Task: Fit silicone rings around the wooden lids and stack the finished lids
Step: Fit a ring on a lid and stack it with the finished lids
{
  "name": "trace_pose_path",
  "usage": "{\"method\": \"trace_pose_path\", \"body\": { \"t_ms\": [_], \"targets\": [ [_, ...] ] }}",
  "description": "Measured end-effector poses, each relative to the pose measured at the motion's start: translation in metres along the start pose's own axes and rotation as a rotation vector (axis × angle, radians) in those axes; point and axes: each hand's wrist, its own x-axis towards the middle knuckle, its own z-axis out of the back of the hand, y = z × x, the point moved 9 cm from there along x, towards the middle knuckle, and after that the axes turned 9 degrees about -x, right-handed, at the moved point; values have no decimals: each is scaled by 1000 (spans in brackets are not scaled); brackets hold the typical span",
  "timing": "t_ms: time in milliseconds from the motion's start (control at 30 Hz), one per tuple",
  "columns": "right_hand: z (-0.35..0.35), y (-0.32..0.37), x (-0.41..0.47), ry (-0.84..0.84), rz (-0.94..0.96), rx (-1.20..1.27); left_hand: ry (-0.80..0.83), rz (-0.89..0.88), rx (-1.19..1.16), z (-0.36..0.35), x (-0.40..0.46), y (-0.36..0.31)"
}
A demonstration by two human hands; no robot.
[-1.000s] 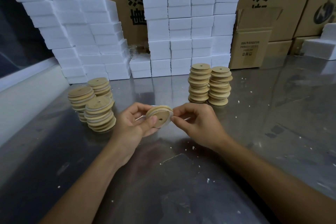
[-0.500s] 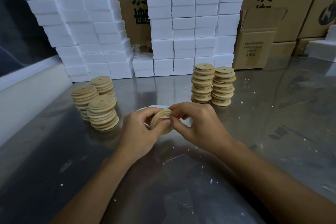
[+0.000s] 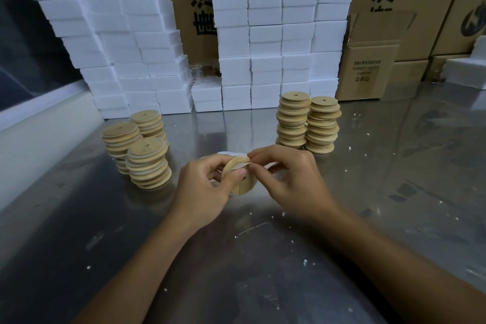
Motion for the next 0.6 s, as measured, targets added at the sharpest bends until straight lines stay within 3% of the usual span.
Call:
{"method": "trace_pose_path", "body": {
  "t_ms": [333, 600],
  "targets": [
    [-7, -11, 4, 62, -114, 121, 23, -56, 243, 8, 1, -1],
    [-13, -16, 1, 159, -91, 41, -17, 6, 125, 11, 1, 4]
  ]
}}
